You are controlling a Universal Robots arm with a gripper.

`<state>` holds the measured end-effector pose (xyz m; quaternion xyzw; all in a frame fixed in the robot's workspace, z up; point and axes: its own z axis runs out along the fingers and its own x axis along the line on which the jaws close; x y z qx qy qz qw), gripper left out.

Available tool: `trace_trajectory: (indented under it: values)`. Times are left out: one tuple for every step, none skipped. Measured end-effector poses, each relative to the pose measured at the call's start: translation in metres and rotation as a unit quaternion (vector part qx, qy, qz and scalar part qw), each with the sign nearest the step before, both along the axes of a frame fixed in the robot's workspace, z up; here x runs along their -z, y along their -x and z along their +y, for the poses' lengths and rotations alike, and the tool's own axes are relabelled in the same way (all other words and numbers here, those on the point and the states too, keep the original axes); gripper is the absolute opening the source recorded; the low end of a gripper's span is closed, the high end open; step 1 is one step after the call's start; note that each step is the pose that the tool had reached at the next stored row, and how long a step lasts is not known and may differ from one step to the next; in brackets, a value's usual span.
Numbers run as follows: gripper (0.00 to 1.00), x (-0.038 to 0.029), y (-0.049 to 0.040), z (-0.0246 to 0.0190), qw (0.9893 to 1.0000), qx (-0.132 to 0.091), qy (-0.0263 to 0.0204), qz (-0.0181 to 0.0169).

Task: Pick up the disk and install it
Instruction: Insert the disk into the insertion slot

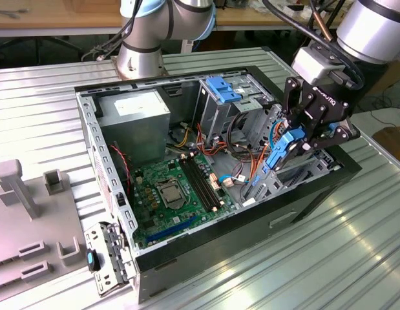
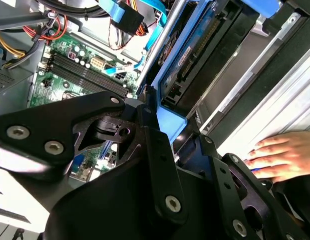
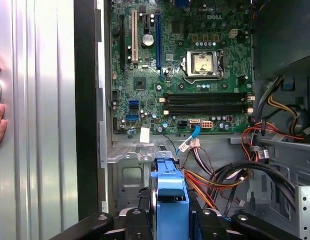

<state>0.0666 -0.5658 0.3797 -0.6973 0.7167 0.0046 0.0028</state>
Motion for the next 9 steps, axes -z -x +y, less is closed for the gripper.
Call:
trace_trajectory:
  values:
    - [0.37, 0.0006, 0.0, 0.0, 1.0, 0.0, 0.0, 0.0]
    - [0.37, 0.0014, 0.0, 0.0, 1.0, 0.0, 0.0, 0.0]
    - [0.37, 0.002, 0.0, 0.0, 1.0, 0.0, 0.0, 0.0]
    - [0.37, 0.0026, 0.0, 0.0, 1.0, 0.0, 0.0, 0.0]
    - [0.37, 0.0036, 0.0, 0.0, 1.0, 0.0, 0.0, 0.0]
    - [0.37, 0.0044, 0.0, 0.0, 1.0, 0.0, 0.0, 0.0]
    - [0.37, 0.0049, 0.0, 0.0, 1.0, 0.0, 0.0, 0.0]
    - [0.37, 0.0059, 0.0, 0.0, 1.0, 0.0, 0.0, 0.0]
    - [0.37, 0.0066, -0.0001, 0.0, 1.0, 0.0, 0.0, 0.0]
